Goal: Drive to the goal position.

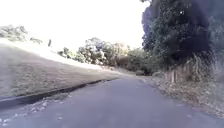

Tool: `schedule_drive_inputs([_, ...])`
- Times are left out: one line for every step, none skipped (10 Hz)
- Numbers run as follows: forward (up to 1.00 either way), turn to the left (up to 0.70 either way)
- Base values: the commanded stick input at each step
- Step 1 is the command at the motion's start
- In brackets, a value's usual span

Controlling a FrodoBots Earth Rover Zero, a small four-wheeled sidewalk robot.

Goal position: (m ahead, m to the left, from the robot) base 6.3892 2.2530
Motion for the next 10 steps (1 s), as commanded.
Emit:
schedule_drive_inputs([0.70,0.00])
schedule_drive_inputs([0.70,0.00])
schedule_drive_inputs([0.70,0.00])
schedule_drive_inputs([0.70,0.00])
schedule_drive_inputs([0.70,0.00])
schedule_drive_inputs([0.70,0.00])
schedule_drive_inputs([0.70,0.00])
schedule_drive_inputs([0.70,0.00])
schedule_drive_inputs([0.70,0.00])
schedule_drive_inputs([0.70,0.00])
